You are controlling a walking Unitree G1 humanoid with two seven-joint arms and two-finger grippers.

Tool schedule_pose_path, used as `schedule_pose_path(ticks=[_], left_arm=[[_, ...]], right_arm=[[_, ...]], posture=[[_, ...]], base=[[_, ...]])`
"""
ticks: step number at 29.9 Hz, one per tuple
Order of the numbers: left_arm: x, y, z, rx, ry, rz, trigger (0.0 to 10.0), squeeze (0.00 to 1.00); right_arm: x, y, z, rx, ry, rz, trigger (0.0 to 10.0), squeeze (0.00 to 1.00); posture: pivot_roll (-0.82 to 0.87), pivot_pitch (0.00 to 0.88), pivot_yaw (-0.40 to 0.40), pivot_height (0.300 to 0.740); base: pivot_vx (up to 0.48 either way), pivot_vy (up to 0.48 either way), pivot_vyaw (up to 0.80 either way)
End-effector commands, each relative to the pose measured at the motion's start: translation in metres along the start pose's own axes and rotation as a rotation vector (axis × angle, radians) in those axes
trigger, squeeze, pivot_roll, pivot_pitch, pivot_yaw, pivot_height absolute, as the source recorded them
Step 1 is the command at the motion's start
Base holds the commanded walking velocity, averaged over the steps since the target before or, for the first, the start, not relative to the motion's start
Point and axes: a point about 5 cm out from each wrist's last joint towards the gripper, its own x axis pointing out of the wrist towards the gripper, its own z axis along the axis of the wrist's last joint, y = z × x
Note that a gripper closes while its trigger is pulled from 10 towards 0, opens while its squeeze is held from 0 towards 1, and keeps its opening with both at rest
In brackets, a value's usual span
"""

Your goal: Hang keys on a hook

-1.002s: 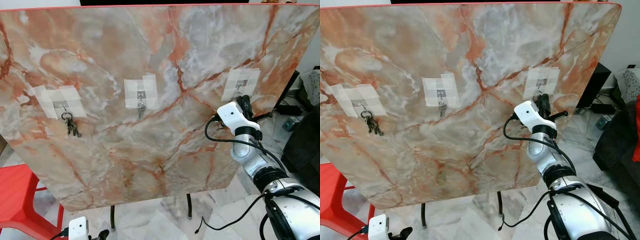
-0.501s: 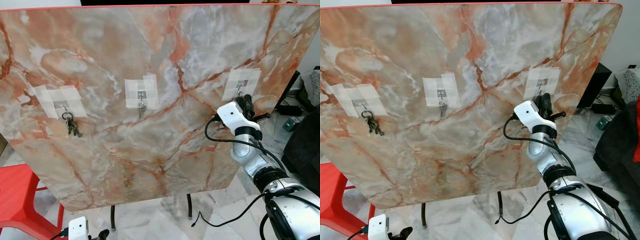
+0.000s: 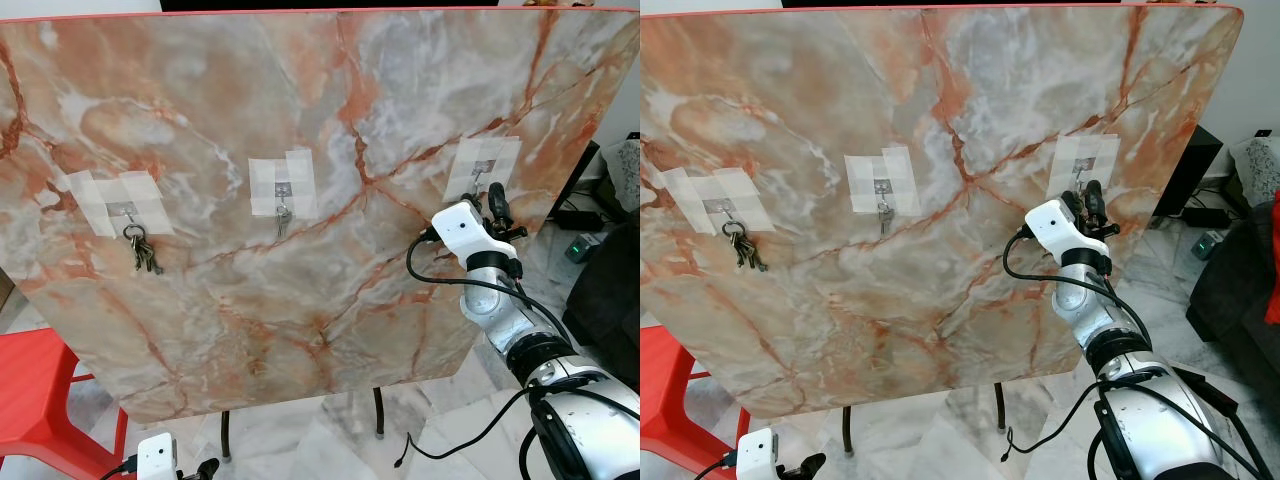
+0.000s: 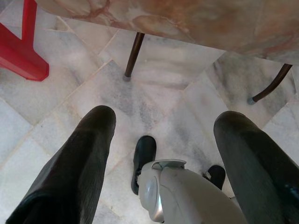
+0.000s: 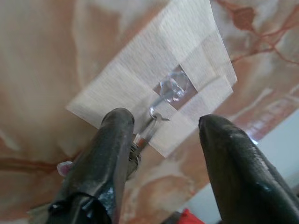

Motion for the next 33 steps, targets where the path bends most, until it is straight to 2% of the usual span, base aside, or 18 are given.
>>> schedule_pose_path(ticks=[1,4,5,6,7,8,12,16,18,22,24,25,27,28,30,31,32,33], left_arm=[[0.0,-0.001,-0.002,0.007,0.012,-0.006,10.0,0.0],[0.0,-0.002,-0.002,0.007,0.014,-0.007,10.0,0.0],[0.0,-0.002,-0.002,0.006,0.015,-0.007,10.0,0.0],[0.0,-0.002,-0.003,0.006,0.015,-0.007,10.0,0.0],[0.0,-0.001,-0.003,0.006,0.015,-0.008,10.0,0.0],[0.0,-0.001,-0.003,0.005,0.015,-0.007,10.0,0.0],[0.0,-0.001,-0.003,0.007,0.015,-0.007,10.0,0.0],[-0.001,-0.001,-0.003,0.008,0.017,-0.006,10.0,0.0],[-0.001,0.0,-0.004,0.009,0.016,-0.004,10.0,0.0],[-0.001,0.0,-0.004,0.011,0.017,-0.004,10.0,0.0],[-0.001,0.0,-0.004,0.015,0.019,-0.004,10.0,0.0],[-0.001,0.0,-0.004,0.019,0.021,-0.004,10.0,0.0],[-0.001,0.0,-0.004,0.021,0.022,-0.004,10.0,0.0],[-0.001,0.0,-0.004,0.024,0.023,-0.005,10.0,0.0],[-0.001,0.0,-0.004,0.028,0.023,-0.006,10.0,0.0],[0.0,-0.001,-0.003,0.032,0.022,-0.008,10.0,0.0],[0.0,-0.001,-0.003,0.033,0.02,-0.008,10.0,0.0],[0.0,-0.001,-0.003,0.033,0.02,-0.008,10.0,0.0]], right_arm=[[0.002,0.001,0.008,0.066,-0.025,0.019,10.0,1.0],[0.001,0.002,0.009,0.094,-0.028,0.031,10.0,1.0],[0.0,0.005,0.011,0.144,-0.041,0.053,10.0,1.0],[-0.001,0.006,0.013,0.197,-0.04,0.064,10.0,0.85],[-0.001,0.006,0.014,0.232,-0.039,0.071,10.0,0.12],[-0.002,0.007,0.018,0.291,-0.067,0.092,10.0,0.0],[-0.011,0.016,0.024,0.383,-0.127,0.184,10.0,0.0],[-0.034,0.032,0.008,0.473,-0.06,0.223,10.0,0.0],[-0.057,0.046,-0.013,0.541,0.068,0.25,10.0,0.0],[-0.071,0.055,-0.026,0.595,0.165,0.272,10.0,0.0],[-0.097,0.074,-0.046,0.665,0.334,0.336,10.0,0.0],[-0.119,0.087,-0.06,0.717,0.469,0.386,10.0,0.0],[-0.125,0.091,-0.064,0.728,0.509,0.399,10.0,0.0],[-0.141,0.099,-0.075,0.737,0.622,0.42,10.0,0.0],[-0.161,0.107,-0.087,0.735,0.758,0.452,10.0,0.0],[-0.176,0.111,-0.096,0.714,0.837,0.461,10.0,0.0],[-0.186,0.114,-0.1,0.71,0.869,0.477,10.0,0.0],[-0.186,0.114,-0.1,0.71,0.869,0.477,10.0,0.0]], posture=[[0.06,0.0,-0.042,0.74],[0.05,0.0,-0.04,0.74],[0.05,0.0,-0.041,0.74],[0.05,0.0,-0.041,0.74],[0.05,0.0,-0.041,0.74],[0.05,0.0,-0.039,0.74],[0.05,0.0,-0.039,0.74],[0.05,0.0,-0.046,0.74],[0.05,0.0,-0.048,0.74],[0.04,0.0,-0.047,0.74],[0.04,0.0,-0.047,0.74],[0.03,0.0,-0.044,0.74],[0.03,0.0,-0.043,0.74],[0.02,0.0,-0.041,0.74],[0.02,0.0,-0.04,0.74],[0.02,0.0,-0.043,0.74],[0.02,0.0,-0.043,0.74],[0.02,0.0,-0.043,0.74]], base=[[0.0,0.0,0.0],[0.0,0.0,0.0],[0.0,0.0,0.0],[0.0,0.0,0.0],[0.0,0.0,0.0],[0.0,0.0,0.0],[0.0,0.0,0.0],[0.0,0.0,0.0],[0.0,0.0,0.0],[0.0,0.0,0.0],[0.0,0.0,0.0],[0.0,0.0,0.0],[0.0,0.0,0.0],[0.0,0.0,0.0],[0.0,0.0,0.0],[0.0,0.0,0.0],[0.0,0.0,0.0],[0.0,0.0,0.0]])
